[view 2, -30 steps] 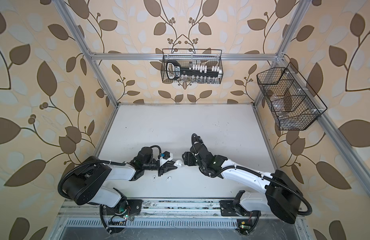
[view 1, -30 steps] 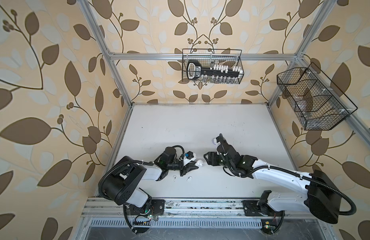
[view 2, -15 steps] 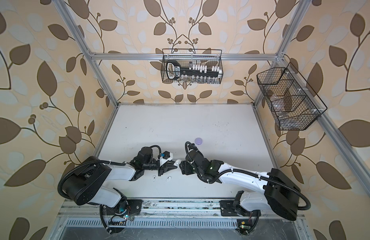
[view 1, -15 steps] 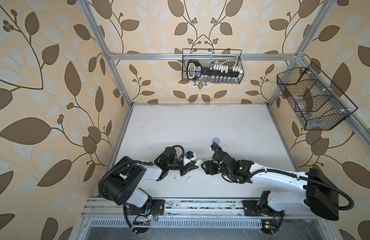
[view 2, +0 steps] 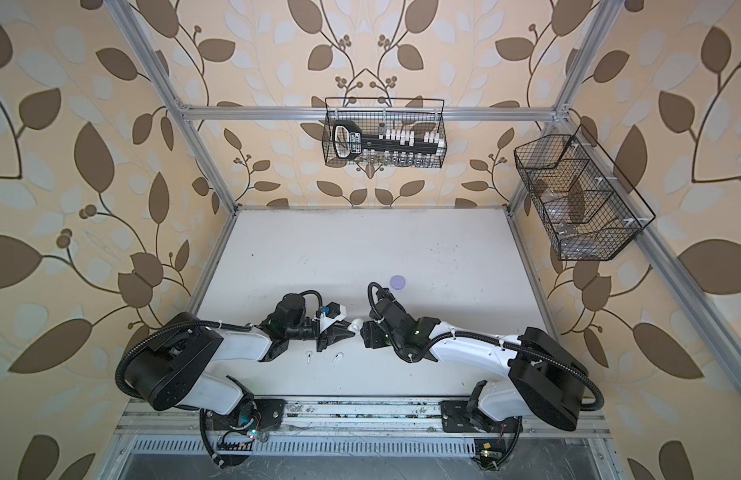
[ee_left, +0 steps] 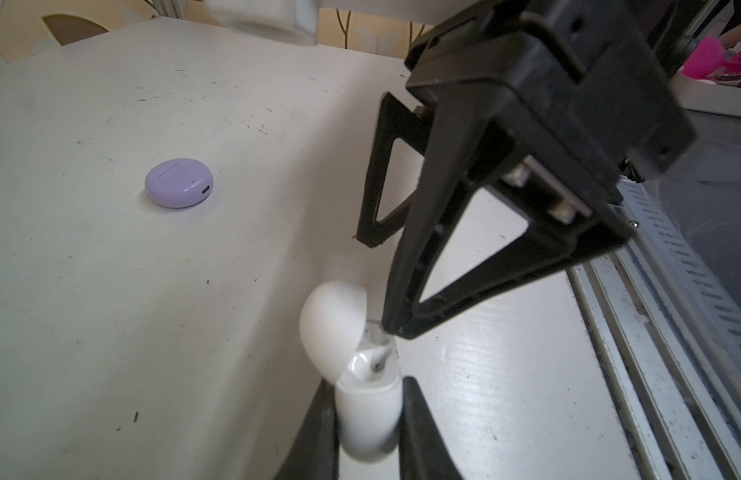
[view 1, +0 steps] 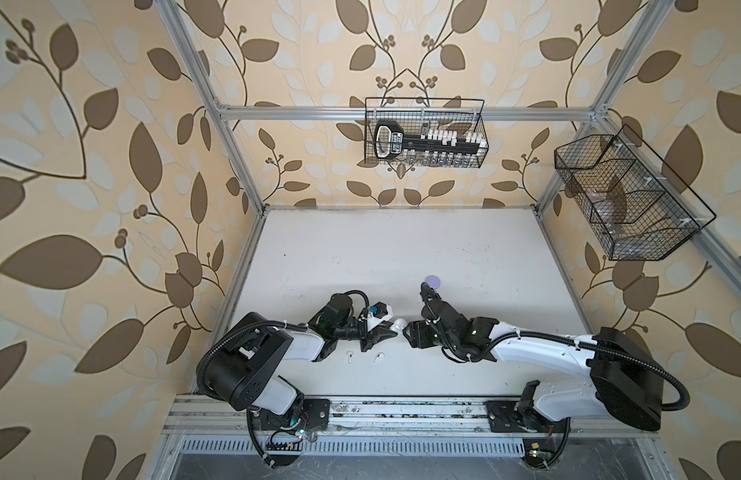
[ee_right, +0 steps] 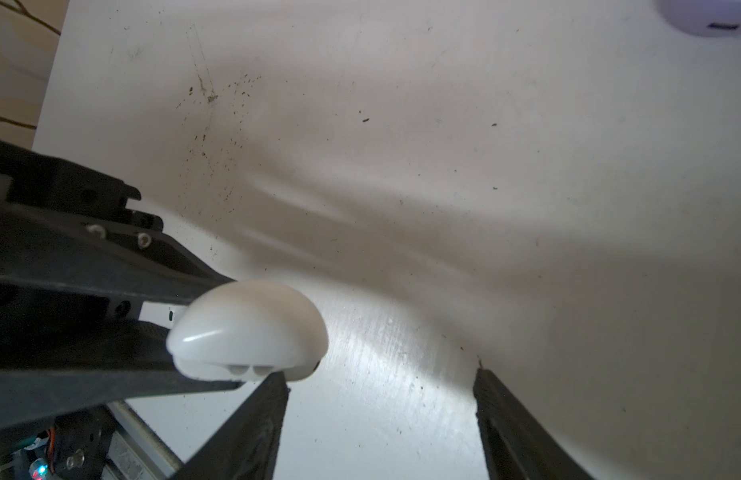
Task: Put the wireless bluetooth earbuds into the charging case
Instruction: 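Pull the lid open with the right gripper while the left gripper holds the case base, then release the lid and move the right gripper toward the white earbuds on the table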
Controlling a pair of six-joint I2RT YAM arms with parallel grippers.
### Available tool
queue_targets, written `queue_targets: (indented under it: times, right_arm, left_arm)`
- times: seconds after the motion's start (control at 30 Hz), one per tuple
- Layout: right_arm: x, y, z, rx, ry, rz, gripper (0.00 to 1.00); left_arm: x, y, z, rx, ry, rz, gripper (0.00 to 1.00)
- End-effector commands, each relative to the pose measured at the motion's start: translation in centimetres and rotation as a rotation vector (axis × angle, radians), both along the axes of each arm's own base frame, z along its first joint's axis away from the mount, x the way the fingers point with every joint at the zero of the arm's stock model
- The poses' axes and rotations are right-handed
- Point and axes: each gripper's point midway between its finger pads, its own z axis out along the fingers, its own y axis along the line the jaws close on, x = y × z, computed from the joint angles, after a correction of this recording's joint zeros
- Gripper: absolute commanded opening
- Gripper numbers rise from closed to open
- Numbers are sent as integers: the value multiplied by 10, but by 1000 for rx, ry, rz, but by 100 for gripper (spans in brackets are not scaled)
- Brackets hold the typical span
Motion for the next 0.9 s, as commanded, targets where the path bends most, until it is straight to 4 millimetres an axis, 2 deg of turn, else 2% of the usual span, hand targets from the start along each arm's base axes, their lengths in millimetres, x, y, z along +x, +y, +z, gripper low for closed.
queue_targets:
  times: [0.0, 0.5, 0.73, 0.87]
  right_arm:
    - [7, 5, 6, 20, -12, 0, 72]
    - [17, 7, 10, 29, -21, -8, 72]
    - [3, 3, 21, 5, -42, 13, 72]
    - [-11, -2, 25, -14, -42, 3, 72]
  left_arm:
    - [-7, -4, 14, -41, -78, -49, 9]
    - [-11, -5, 11, -31, -80, -68, 9]
    - [2, -3, 14, -32, -78, 1, 7]
    - [18, 3, 27, -84, -57, 65, 6]
